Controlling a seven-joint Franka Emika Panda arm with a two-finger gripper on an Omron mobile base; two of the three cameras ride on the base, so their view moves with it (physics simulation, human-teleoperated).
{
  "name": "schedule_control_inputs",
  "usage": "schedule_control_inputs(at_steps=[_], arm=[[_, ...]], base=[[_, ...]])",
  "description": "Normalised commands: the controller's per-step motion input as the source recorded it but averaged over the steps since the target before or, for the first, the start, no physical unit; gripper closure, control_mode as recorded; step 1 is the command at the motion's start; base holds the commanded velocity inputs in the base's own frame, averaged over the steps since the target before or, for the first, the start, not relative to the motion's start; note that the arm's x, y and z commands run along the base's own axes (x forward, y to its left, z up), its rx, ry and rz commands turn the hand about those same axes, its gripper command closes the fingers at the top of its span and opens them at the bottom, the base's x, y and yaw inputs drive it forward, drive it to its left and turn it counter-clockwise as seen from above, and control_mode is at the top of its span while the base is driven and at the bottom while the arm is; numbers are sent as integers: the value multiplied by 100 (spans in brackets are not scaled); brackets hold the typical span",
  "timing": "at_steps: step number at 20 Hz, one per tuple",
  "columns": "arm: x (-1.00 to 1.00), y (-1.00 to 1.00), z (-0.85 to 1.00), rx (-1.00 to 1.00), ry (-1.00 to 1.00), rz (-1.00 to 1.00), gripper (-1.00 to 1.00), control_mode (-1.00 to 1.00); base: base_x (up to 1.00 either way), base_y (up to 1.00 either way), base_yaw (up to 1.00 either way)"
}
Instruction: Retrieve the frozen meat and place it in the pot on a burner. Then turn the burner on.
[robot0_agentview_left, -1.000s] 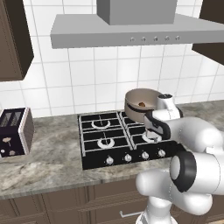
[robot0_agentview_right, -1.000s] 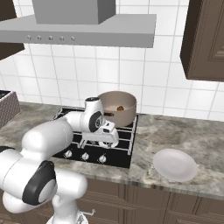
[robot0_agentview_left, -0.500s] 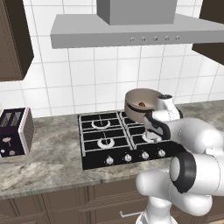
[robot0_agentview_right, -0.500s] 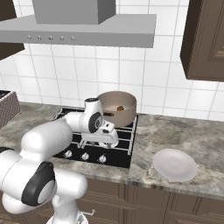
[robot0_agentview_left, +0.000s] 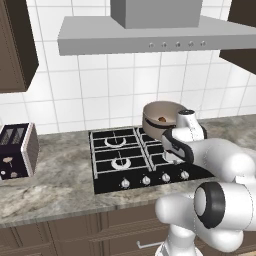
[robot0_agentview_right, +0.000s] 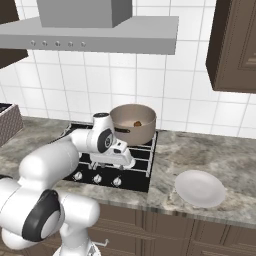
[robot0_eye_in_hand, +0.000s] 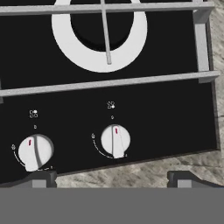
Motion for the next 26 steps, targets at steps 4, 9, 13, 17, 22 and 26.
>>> schedule_control_inputs(at_steps=[4,9,13,17,22,26], arm=[[0,0,0,0,0,0,-100,-100],[0,0,0,0,0,0,-100,-100],[0,0,-1,0,0,0,-100,-100],[0,26,0,0,0,0,-100,-100],[0,29,0,0,-1,0,-100,-100],[0,21,0,0,0,0,-100,-100]], base=[[0,0,0],[0,0,0],[0,0,0],[0,0,0],[0,0,0],[0,0,0]])
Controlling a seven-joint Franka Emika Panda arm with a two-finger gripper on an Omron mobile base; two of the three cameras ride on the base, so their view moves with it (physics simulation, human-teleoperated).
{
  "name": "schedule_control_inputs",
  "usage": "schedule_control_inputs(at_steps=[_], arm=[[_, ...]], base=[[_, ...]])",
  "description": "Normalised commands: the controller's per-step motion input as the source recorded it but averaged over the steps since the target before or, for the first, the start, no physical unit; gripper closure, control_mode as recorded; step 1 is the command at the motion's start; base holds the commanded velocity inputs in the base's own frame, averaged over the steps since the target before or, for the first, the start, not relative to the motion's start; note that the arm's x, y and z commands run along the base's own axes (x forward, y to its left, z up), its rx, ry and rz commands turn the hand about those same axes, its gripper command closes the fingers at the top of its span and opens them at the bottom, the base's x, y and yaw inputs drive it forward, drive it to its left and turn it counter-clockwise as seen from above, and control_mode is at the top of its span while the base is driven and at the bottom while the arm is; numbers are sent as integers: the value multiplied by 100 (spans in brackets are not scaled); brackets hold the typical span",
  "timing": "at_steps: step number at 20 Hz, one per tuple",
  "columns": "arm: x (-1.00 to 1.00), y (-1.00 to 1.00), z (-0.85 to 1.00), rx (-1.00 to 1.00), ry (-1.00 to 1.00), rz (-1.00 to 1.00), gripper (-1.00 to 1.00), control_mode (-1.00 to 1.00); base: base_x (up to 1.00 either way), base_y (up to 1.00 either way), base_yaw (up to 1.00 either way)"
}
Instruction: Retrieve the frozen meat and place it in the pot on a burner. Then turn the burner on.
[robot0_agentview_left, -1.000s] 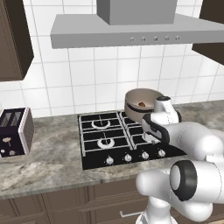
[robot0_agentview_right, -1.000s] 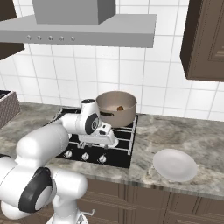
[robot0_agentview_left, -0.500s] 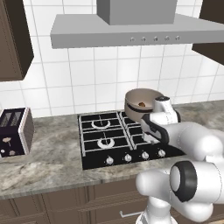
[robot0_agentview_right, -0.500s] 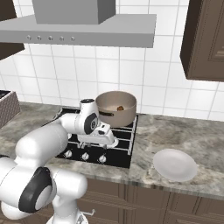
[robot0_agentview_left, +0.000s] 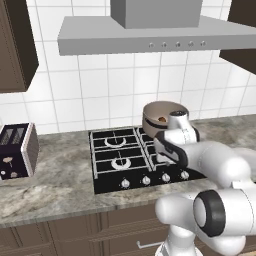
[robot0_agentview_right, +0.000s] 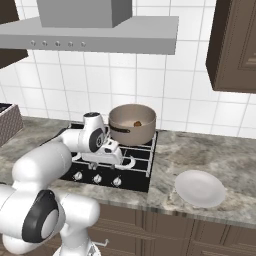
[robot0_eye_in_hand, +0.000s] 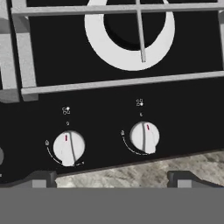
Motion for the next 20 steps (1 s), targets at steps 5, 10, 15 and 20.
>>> schedule_control_inputs(at_steps=[5,10,15,20], arm=[[5,27,-2,2,-4,1,-100,-100],[0,35,-1,2,0,4,-100,-100],[0,3,-3,0,-11,0,-100,-100],[0,0,0,0,-6,0,-100,-100]], base=[[0,0,0],[0,0,0],[0,0,0],[0,0,0]])
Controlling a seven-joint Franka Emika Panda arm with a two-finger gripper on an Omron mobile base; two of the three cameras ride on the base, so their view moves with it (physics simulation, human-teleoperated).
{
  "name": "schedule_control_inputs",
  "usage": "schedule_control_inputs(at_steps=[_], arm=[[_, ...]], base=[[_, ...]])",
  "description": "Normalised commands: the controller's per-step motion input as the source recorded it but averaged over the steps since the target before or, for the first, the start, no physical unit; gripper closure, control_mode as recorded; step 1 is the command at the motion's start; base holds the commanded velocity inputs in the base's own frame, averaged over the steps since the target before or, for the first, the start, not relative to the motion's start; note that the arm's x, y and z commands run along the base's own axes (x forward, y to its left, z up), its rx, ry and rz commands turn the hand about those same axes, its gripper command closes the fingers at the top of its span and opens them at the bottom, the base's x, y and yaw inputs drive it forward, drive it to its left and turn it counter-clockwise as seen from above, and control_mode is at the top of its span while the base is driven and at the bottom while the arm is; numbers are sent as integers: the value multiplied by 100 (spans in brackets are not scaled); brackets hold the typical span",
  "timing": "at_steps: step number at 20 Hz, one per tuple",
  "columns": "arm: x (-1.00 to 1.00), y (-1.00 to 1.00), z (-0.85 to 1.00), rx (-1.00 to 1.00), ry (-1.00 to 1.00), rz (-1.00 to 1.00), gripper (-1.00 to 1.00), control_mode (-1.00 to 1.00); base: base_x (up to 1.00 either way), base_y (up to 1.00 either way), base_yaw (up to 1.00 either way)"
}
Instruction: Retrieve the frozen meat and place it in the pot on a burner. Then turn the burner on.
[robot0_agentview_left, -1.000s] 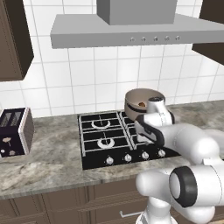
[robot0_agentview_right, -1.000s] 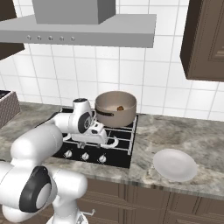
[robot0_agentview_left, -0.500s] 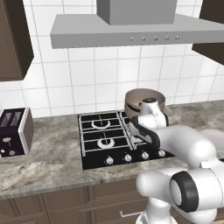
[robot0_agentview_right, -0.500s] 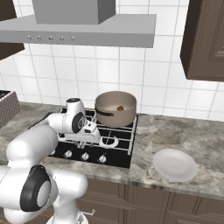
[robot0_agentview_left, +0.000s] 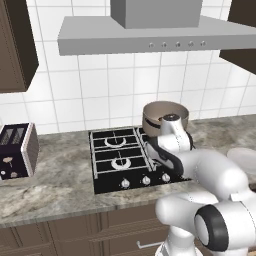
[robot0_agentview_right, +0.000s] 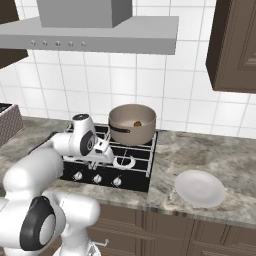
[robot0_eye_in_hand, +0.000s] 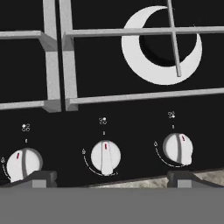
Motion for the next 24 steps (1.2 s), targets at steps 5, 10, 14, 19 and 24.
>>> schedule_control_inputs(at_steps=[5,10,14,19,24], arm=[[0,0,-12,3,-2,0,-100,-100],[0,0,-5,1,-3,0,-100,-100],[0,0,-6,0,-1,0,-100,-100],[0,0,-19,0,0,0,-100,-100],[0,0,-7,0,0,0,-100,-100]], base=[[0,0,0],[0,0,0],[0,0,0],[0,0,0],[0,0,0]])
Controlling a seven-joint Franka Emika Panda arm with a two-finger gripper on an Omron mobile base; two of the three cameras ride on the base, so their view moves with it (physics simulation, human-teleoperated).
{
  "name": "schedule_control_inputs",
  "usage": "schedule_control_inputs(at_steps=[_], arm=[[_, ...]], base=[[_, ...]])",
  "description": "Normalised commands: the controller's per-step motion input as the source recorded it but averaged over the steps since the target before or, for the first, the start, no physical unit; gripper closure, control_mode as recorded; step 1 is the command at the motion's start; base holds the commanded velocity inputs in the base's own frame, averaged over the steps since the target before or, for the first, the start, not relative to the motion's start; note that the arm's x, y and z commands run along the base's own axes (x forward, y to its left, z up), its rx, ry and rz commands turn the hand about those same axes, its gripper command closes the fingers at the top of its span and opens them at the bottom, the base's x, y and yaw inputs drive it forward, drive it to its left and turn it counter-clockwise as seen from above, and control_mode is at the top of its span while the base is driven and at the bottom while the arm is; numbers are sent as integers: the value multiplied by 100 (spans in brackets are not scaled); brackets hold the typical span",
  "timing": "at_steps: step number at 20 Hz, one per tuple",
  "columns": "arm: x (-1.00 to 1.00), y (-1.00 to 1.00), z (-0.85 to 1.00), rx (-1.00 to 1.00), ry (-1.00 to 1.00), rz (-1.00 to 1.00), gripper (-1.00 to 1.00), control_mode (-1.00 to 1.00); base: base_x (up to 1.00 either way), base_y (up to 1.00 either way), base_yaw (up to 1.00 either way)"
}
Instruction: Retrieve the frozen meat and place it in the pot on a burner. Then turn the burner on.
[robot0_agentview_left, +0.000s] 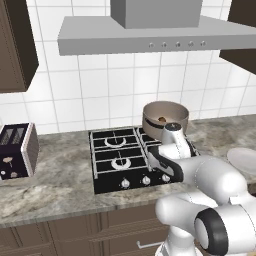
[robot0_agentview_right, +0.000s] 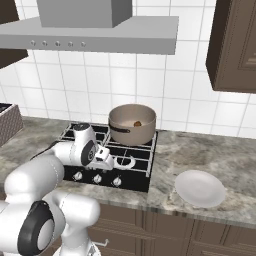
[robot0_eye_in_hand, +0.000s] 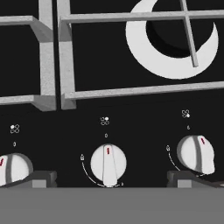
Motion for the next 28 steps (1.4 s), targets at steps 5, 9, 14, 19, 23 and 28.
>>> schedule_control_inputs(at_steps=[5,9,14,19,23,28], arm=[[0,0,-2,0,0,0,-100,-100],[0,0,-11,0,0,0,-100,-100],[0,0,-16,0,0,0,-100,-100],[0,0,-18,0,0,0,-100,-100],[0,0,-21,0,0,0,-100,-100],[0,0,-18,0,3,0,-100,-100]], base=[[0,0,0],[0,0,0],[0,0,0],[0,0,0],[0,0,0],[0,0,0]])
